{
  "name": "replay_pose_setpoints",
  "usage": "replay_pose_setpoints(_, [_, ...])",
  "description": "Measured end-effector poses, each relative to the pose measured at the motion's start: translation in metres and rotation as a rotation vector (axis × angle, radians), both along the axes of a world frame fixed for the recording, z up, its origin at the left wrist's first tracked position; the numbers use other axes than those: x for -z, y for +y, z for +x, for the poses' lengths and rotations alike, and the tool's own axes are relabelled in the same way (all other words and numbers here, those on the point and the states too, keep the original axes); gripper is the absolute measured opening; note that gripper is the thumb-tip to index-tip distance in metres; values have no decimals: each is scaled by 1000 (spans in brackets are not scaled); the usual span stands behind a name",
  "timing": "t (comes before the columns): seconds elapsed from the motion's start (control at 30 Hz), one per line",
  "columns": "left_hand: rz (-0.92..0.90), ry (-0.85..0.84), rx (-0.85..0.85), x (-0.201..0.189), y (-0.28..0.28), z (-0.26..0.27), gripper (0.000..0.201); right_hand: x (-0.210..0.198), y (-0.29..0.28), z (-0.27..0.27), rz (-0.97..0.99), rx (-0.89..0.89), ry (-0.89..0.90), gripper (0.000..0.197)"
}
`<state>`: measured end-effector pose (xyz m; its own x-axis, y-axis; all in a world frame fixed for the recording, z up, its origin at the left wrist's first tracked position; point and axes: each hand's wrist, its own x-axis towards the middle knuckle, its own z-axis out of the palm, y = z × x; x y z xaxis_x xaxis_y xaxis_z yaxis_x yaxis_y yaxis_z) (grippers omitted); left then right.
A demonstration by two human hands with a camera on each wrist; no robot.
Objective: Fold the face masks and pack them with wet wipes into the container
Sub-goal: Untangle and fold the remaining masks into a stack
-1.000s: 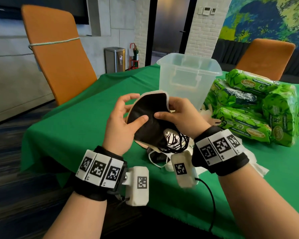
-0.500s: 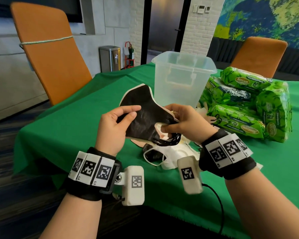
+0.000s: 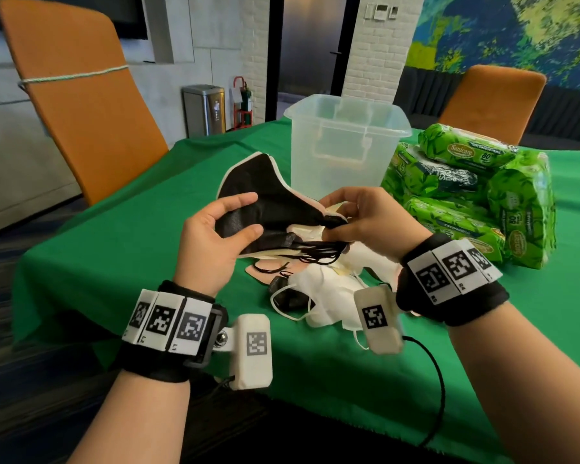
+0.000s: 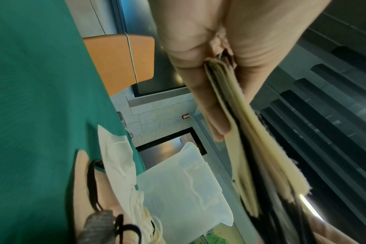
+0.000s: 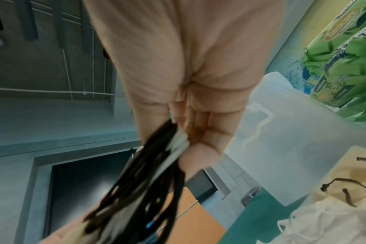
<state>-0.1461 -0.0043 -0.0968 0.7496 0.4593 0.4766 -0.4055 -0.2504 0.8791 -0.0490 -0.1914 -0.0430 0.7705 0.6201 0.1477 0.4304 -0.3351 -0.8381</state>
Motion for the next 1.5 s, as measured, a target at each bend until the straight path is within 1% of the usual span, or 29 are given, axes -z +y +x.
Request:
replay_pose_setpoints(0.07, [29, 9, -7, 1, 0, 2, 45, -2, 1, 5, -20, -19, 13, 34])
replay_pose_setpoints(0.13, [59, 19, -17, 2, 1, 2, 45, -4, 2, 12, -22, -28, 62, 29])
replay_pose_setpoints(0.23, [87, 42, -33, 4, 8, 1, 44, -6, 1, 34, -65, 36, 89, 27])
replay_pose_setpoints(0.3, [100, 48, -31, 5, 11, 0, 43, -2, 1, 55, -208, 106, 16, 30])
replay_pose_setpoints(0.4, [101, 36, -32, 3, 12, 0, 41, 10, 6, 86, -540, 194, -185, 32])
replay_pose_setpoints(0.47, [102, 23, -56, 2, 13, 1, 41, 14, 13, 99, -718, 206, -271, 36])
replay_pose_setpoints(0.53, [98, 23, -89, 3, 16, 3, 40, 18, 23, 109, -832, 182, -306, 40])
replay_pose_setpoints(0.63, [108, 34, -119, 3, 18, 6, 38, 25, 40, 119, -921, 142, -354, 43])
replay_pose_setpoints(0.87, [122, 69, -112, 5, 23, 18, 31, 42, 74, 137, -1044, 77, -342, 48])
replay_pose_setpoints(1.07, [118, 84, -86, 8, 27, 22, 35, 54, 86, 149, -1076, 5, -236, 68])
replay_pose_setpoints(1.17, [116, 83, -88, 9, 28, 24, 35, 53, 86, 154, -1086, 25, -226, 76])
replay_pose_setpoints(1.23, [110, 82, -84, 9, 27, 25, 35, 53, 86, 154, -1090, 54, -223, 71])
replay_pose_setpoints(1.4, [101, 71, -74, 9, 26, 24, 35, 48, 79, 154, -1036, 146, -306, 37])
replay_pose_setpoints(1.43, [103, 73, -75, 9, 26, 24, 35, 45, 77, 153, -1016, 158, -314, 34])
replay_pose_setpoints(1.47, [105, 74, -76, 8, 27, 24, 36, 42, 74, 151, -1001, 168, -316, 36])
replay_pose_setpoints(1.5, [106, 73, -74, 8, 26, 24, 36, 38, 71, 149, -986, 175, -320, 41])
